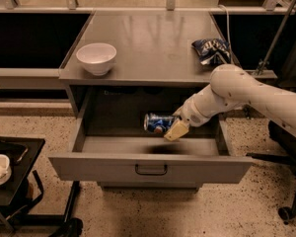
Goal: Place pepsi can into top drawer
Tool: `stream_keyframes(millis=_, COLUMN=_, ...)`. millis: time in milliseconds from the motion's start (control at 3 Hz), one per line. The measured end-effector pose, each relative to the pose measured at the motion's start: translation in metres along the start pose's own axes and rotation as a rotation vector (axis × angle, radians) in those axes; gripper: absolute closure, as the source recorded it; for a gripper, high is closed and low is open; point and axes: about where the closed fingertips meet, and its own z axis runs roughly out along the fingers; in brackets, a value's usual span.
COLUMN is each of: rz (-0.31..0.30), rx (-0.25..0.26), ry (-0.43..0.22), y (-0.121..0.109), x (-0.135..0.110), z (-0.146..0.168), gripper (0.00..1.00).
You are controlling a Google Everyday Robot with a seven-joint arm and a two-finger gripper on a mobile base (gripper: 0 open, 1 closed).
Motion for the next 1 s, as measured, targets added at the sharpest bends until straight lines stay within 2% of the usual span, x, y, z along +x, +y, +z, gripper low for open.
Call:
stream_keyframes(millis=333, rz=0.000, rx=0.000, ry=0.000, y=0.0000, x=0.0000, z=0.0001, gripper=0.11)
stream_keyframes(millis=667, rz=0.000, rx=0.000, ry=0.000, y=0.0001, x=0.0000, z=0.0001, gripper=0.00)
stream_keyframes(millis=1000, rz=0.000, rx=0.000, ry=0.000, y=0.0001, x=0.0000, z=0.0001, gripper=0.00)
